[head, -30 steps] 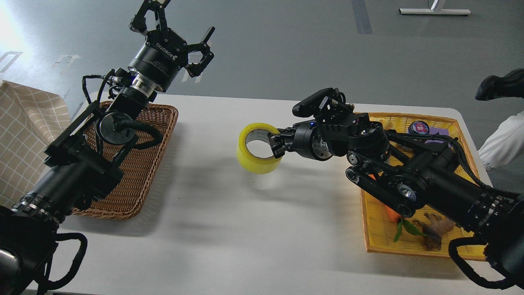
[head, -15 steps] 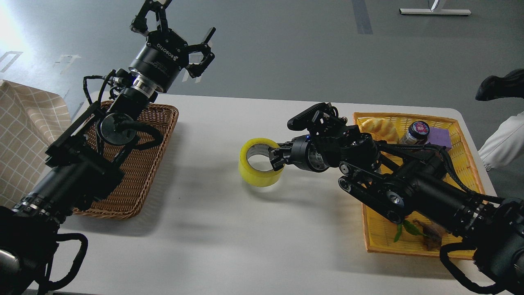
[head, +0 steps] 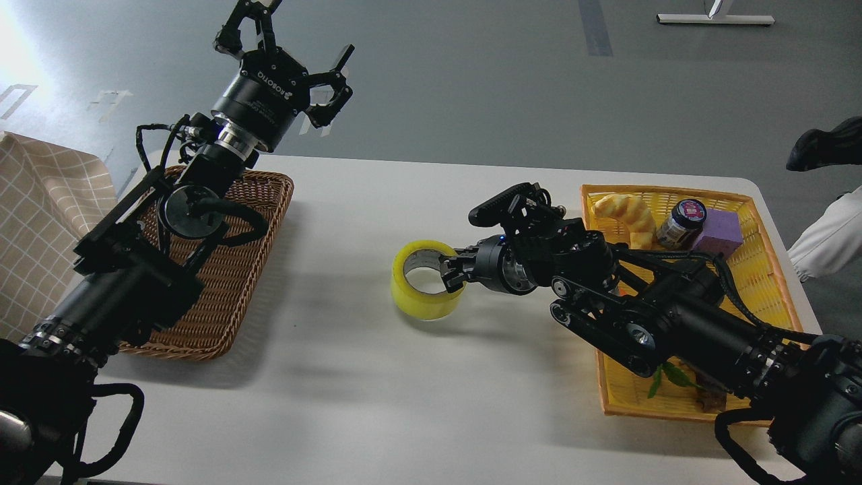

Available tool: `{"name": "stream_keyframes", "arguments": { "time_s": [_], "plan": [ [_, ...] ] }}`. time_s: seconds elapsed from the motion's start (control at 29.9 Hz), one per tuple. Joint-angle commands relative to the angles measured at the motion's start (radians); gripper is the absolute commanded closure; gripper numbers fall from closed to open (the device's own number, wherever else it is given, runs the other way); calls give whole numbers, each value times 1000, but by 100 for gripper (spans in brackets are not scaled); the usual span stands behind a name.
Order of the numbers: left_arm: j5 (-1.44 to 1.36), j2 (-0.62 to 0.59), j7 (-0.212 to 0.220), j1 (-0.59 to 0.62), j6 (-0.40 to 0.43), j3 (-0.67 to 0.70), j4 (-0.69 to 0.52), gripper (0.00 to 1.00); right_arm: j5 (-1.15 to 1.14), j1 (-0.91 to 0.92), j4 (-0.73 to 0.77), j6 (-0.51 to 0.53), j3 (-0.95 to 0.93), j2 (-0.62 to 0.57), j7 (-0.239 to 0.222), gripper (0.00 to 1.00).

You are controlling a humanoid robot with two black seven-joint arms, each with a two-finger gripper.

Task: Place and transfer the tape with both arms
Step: 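Carry the tape roll toward the table center and lower it down, then release the tape and retract the right arm back over the tray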

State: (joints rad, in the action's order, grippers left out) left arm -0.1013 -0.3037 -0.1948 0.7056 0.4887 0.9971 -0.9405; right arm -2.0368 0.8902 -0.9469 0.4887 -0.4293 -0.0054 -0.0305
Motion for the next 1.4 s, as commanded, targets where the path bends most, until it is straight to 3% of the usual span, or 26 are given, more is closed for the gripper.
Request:
{"name": "stream_keyframes", "arguments": {
  "time_s": [0.0, 0.47, 0.5, 0.57, 0.67, 0.74, 1.07, 1.14, 1.2, 1.3, 1.37],
  "plan": [
    [0, 0, 0, 0, 0, 0, 0, 2, 1, 1, 8, 0, 11, 1, 0, 100],
    [0, -2, -1, 0, 0, 1, 0, 2, 1, 1, 14, 0, 12, 2, 0, 100],
    [0, -2, 0, 0, 0, 1, 0, 2, 1, 1, 14, 0, 12, 2, 0, 99],
    [0, -2, 0, 0, 0, 1, 0, 2, 1, 1, 14, 0, 12, 2, 0, 86],
    [0, -2, 0, 0, 0, 5, 0, 2, 1, 1, 14, 0, 12, 2, 0, 82],
    [0, -2, 0, 0, 0, 5, 0, 2, 3, 1, 14, 0, 11, 2, 0, 70],
    [0, -3, 0, 0, 0, 6, 0, 2, 3, 1, 13, 0, 11, 1, 0, 60],
    [0, -3, 0, 0, 0, 6, 0, 2, 4, 1, 13, 0, 6, 1, 0, 51],
    [0, -3, 0, 0, 0, 6, 0, 2, 7, 1, 5, 0, -8, 1, 0, 28],
    [0, -3, 0, 0, 0, 6, 0, 2, 41, 1, 2, 0, -49, 1, 0, 4],
    [0, -5, 0, 0, 0, 6, 0, 2, 87, 6, -1, 0, -61, -5, -2, 4]
  ]
}}
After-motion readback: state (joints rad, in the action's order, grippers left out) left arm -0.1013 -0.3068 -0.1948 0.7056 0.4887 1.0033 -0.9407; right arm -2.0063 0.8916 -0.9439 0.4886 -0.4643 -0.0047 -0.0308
